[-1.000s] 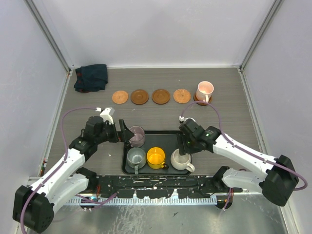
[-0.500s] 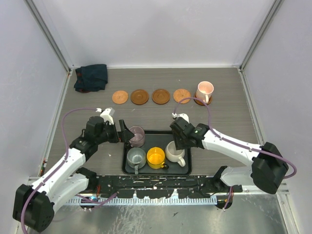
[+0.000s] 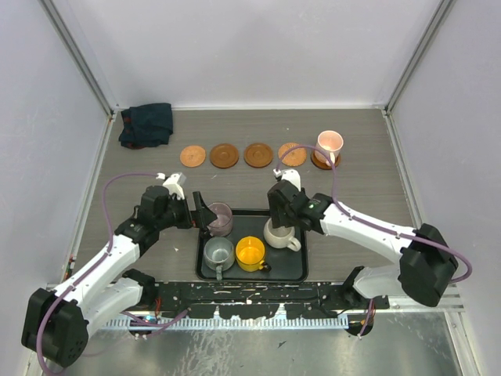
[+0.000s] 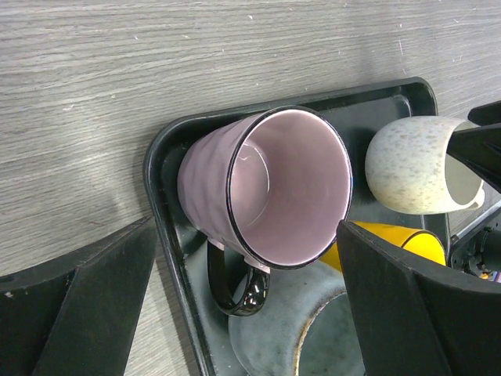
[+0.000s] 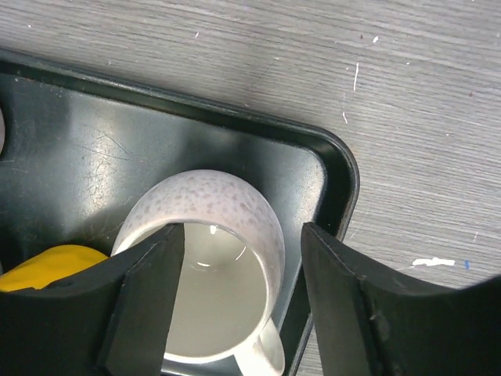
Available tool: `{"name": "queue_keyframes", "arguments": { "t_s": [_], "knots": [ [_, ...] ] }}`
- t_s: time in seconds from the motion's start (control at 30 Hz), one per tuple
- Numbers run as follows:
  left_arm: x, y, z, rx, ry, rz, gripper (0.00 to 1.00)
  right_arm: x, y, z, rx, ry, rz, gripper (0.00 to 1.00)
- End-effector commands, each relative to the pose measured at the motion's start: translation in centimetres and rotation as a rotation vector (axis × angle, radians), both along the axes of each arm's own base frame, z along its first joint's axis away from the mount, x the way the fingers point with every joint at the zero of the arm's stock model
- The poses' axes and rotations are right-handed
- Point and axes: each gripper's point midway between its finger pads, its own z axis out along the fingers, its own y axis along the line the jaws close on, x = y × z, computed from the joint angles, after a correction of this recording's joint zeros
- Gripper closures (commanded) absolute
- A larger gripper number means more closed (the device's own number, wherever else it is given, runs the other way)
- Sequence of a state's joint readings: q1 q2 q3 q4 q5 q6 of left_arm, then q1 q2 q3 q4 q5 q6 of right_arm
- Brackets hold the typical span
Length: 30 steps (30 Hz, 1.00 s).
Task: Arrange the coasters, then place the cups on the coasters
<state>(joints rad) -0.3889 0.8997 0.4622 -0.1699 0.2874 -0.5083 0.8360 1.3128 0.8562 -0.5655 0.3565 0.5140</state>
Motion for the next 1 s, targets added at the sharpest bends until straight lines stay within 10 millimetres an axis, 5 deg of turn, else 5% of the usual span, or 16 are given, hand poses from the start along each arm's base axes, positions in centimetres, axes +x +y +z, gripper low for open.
{"name": "queue_keyframes", "arguments": {
  "t_s": [0.0,0.27,0.57,0.97],
  "knots": [
    [0.7,-0.8,1.5,-0.035,-0.062,-0.022,0.02,1.2,0.9,4.3,0.1,-0.118,-0.007,0.31],
    [0.6,-0.7,1.6,-0.037,-0.068,-0.021,0.02,-2.6,-0.7,7.6,0.155,-0.102,0.124,0.21],
    [0.5,-0.6,1.6,-0.038,-0.066,-0.018,0.02,-6.8,-1.4,1.8,0.114,0.124,0.187,0.22],
    [0.5,-0.5,1.8,-0.036,-0.069,-0.012,0.02,-7.8,-1.3,0.5,0.123,0.169,0.211,0.22]
  ]
}}
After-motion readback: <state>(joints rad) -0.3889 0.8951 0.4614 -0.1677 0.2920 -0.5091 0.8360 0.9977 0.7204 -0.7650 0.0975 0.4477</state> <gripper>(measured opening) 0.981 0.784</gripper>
